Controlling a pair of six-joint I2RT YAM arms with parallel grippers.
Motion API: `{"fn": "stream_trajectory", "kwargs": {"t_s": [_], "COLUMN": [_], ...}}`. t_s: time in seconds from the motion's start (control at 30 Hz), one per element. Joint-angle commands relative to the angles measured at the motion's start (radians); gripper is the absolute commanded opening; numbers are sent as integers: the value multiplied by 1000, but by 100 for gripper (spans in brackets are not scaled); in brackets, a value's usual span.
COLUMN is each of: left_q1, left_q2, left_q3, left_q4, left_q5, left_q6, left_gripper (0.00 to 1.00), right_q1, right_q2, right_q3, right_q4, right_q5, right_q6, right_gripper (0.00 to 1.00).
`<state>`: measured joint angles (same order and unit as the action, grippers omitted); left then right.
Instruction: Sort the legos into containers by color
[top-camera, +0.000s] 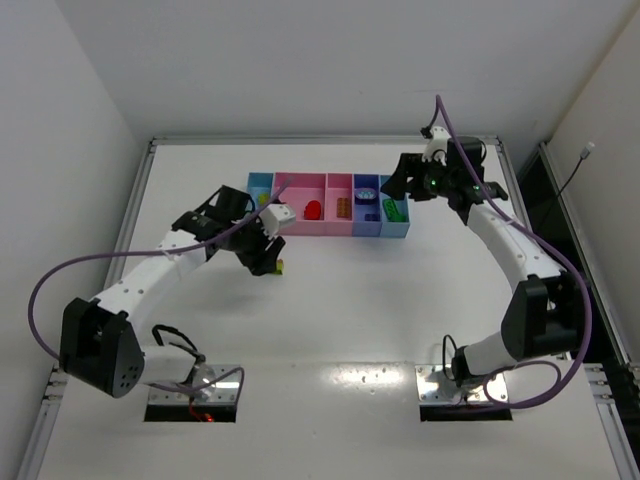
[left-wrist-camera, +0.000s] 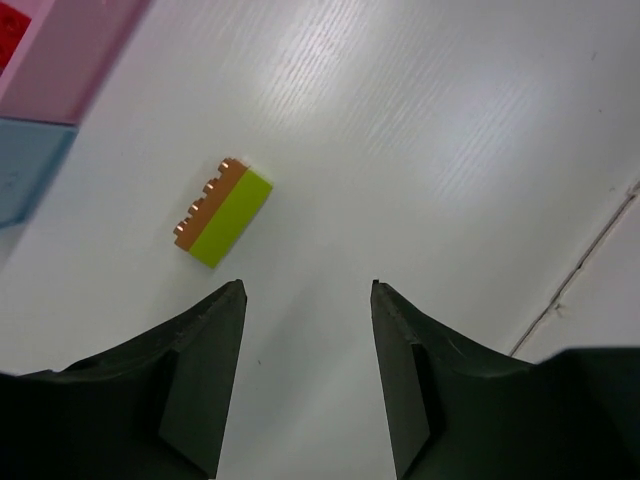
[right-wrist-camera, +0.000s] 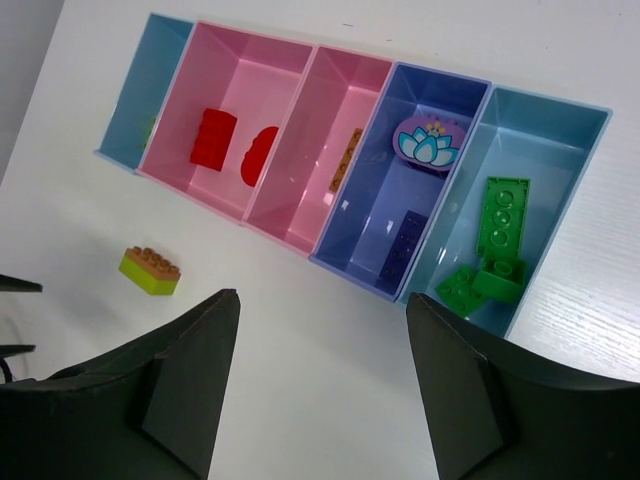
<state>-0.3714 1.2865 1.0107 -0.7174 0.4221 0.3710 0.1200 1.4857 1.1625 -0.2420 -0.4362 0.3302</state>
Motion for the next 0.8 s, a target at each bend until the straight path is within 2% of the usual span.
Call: {"fn": "stream_trajectory", "kwargs": {"t_s": [0.0,0.07,0.13,0.17,0.33,0.4,0.47,0.57,0.67,0.77], "left_q1": [-6,-20,-55,-82,-210,-219,-228,-219,-166,-156], "left_q2": [31,31,31,31,71,105,128,149,168,177], "left_q3": [26,26,37,37,58,83,95,95,85,63], "left_q4": [30,41,50,38,-26,-54,-54,-79,-79,-65], "left_q5": [-83,-114,-209,-309,-540,-552,-552,-583,-583,-525], "left_q6": [-154,-289,-392,-543,-771,-837,-869,-919,-955,-974], "left_gripper": [59,67,69,70,71,77,87,89,89,89], "right_q1": [-3,-3,-3,-3,-13,-13,-13,-13,-22,-22], "right_q2": [-39,-39,-50,-50,-59,-59,-59,-68,-79,-79], "right_q3": [9,9,9,0,-9,-18,-18,-9,-9,-21], "right_q4": [43,33,33,33,33,33,33,33,24,33], "right_q5": [-26,-26,-16,-16,-16,-16,-16,-16,-16,-16], "right_q6": [15,15,15,15,15,15,15,4,4,4], "right_gripper": [70,70,70,70,70,70,70,70,70,70]}}
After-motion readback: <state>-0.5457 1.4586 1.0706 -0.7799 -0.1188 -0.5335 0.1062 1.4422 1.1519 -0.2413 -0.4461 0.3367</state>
